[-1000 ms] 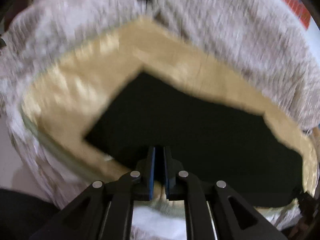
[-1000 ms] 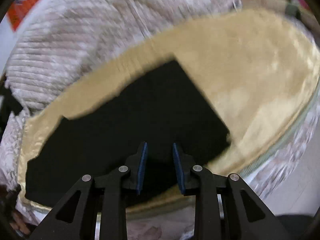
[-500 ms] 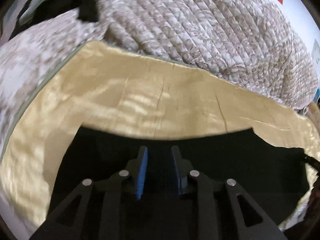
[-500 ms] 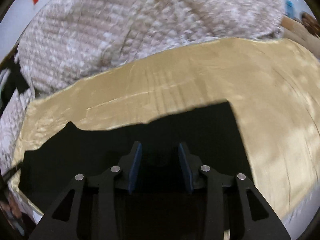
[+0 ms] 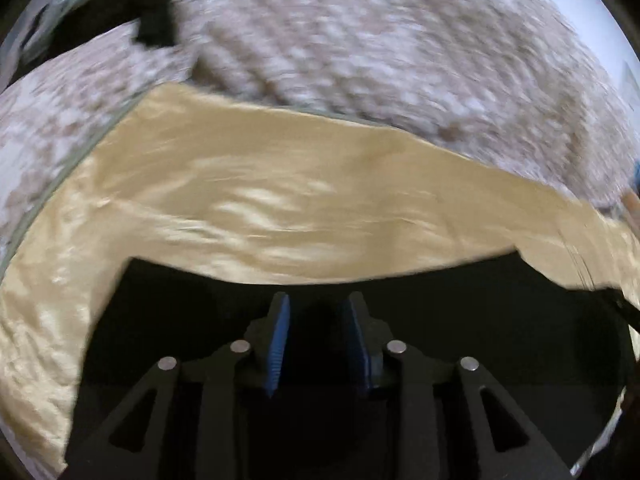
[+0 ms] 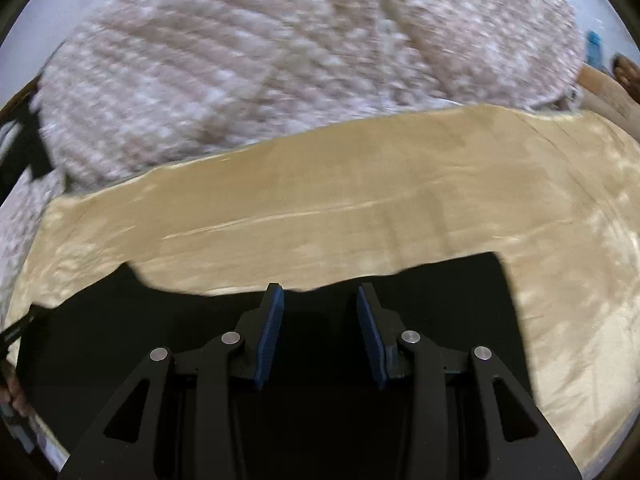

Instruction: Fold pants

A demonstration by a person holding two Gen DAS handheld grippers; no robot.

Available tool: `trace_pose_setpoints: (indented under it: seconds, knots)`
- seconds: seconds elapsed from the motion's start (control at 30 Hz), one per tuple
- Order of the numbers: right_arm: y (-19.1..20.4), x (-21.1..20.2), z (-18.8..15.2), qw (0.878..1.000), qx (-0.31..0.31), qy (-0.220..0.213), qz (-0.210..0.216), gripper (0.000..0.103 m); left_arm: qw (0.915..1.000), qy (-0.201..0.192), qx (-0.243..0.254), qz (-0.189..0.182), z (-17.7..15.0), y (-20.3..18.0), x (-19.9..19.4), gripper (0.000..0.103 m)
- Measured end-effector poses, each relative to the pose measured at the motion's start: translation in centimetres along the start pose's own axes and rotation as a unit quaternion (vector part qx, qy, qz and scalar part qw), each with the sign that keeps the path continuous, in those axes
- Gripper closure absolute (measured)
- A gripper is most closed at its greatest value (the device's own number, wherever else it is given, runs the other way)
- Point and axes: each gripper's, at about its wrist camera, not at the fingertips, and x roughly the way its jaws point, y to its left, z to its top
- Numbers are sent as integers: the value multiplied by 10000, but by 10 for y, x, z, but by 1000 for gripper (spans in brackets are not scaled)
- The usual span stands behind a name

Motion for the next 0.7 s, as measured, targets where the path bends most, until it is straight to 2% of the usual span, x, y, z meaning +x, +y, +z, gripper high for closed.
trace_pose_setpoints:
  seconds: [0.17,0.27,0.33,0.5,0.7]
  knots:
    - [55,10,-12,9960,-744,174,467,64,9989,138,459,19,-10,-23,8,70]
    - [71,25,-19,9926,-1067,456,346,64,9992,201,349,40,-11,-17,6,68]
    - [68,35,-20,9939,-873,618,266,64,9994,162,285,82,-10,-14,0,68]
    - [58,16,-14,9969,-652,291,324,64,9994,75,254,234,-12,-8,-5,66]
    - [47,7,-25,9979,-499,331,226,64,9991,157,216,332,-22,-3,-8,66]
